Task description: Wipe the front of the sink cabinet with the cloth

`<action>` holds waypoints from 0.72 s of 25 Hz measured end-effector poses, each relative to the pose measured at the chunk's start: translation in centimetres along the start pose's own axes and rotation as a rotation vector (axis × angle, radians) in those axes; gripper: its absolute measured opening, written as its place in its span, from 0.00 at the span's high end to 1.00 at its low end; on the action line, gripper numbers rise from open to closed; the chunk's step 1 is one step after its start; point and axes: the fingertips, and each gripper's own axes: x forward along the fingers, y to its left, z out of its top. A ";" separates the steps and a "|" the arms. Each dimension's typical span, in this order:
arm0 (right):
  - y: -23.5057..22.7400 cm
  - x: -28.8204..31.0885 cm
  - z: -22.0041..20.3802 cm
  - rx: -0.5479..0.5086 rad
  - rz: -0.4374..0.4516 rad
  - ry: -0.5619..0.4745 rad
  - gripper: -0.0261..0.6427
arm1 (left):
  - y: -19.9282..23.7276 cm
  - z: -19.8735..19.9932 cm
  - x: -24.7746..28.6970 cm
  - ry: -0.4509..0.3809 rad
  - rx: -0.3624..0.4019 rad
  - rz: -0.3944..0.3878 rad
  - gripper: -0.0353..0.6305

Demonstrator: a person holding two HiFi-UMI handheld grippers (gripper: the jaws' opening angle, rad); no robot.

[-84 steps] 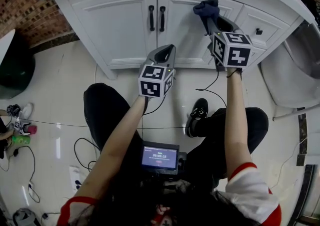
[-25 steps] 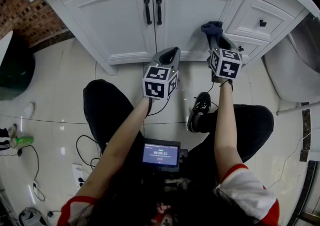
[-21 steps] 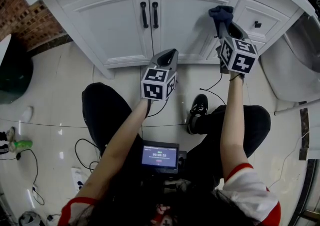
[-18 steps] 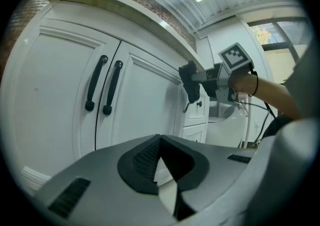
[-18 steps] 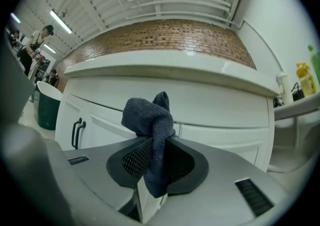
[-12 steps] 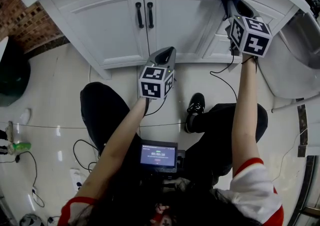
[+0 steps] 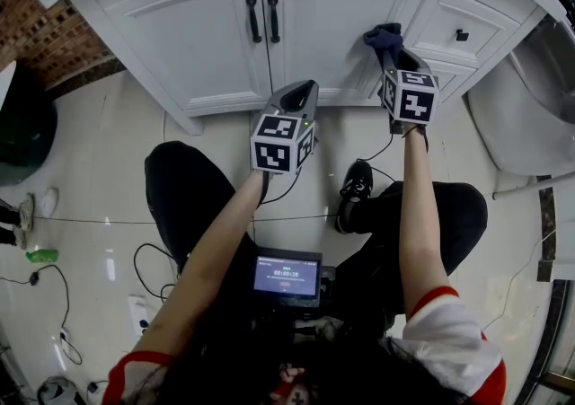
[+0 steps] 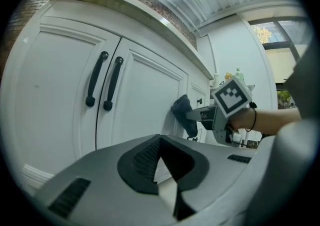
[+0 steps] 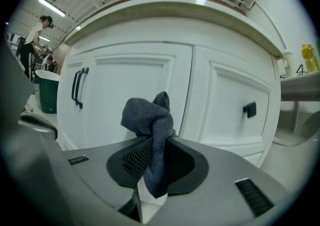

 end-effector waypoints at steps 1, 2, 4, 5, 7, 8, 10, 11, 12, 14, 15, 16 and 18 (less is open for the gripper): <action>0.5 0.5 -1.6 0.016 0.008 0.029 0.83 | 0.1 -0.1 0.0 0.003 0.000 0.001 0.89; 1.0 1.0 -3.2 0.037 0.015 0.059 0.83 | 0.2 -0.3 0.1 0.006 -0.001 0.003 0.89; 1.9 1.9 -6.3 0.091 0.032 0.118 0.83 | 0.4 -0.6 0.1 0.013 -0.001 0.006 0.89; 2.3 2.4 -8.0 0.119 0.041 0.148 0.82 | 0.6 -0.8 0.2 0.016 -0.002 0.007 0.89; 2.9 3.4 -11.1 0.157 0.056 0.207 0.82 | 0.9 -1.2 0.2 0.023 -0.004 0.011 0.89; 3.3 3.8 -12.4 0.163 0.060 0.235 0.82 | 1.2 -1.4 0.3 0.026 -0.006 0.013 0.89; 3.9 4.4 -14.7 0.161 0.066 0.287 0.82 | 1.6 -1.8 0.4 0.033 -0.010 0.020 0.89; 4.1 4.7 -15.7 0.158 0.068 0.310 0.82 | 1.7 -2.0 0.4 0.037 -0.012 0.023 0.89; 4.4 4.9 -16.6 0.156 0.071 0.330 0.82 | 1.9 -2.3 0.4 0.042 -0.013 0.025 0.89; 4.8 5.2 -18.2 0.146 0.078 0.365 0.82 | 2.2 -2.7 0.4 0.051 -0.016 0.029 0.89; 5.1 5.4 -18.9 0.142 0.083 0.379 0.82 | 2.3 -2.9 0.4 0.055 -0.017 0.031 0.89; 5.4 5.6 -19.5 0.142 0.090 0.391 0.82 | 2.5 -3.1 0.4 0.059 -0.018 0.032 0.89; 5.9 6.0 -20.6 0.148 0.105 0.409 0.82 | 2.8 -3.4 0.5 0.064 -0.020 0.035 0.89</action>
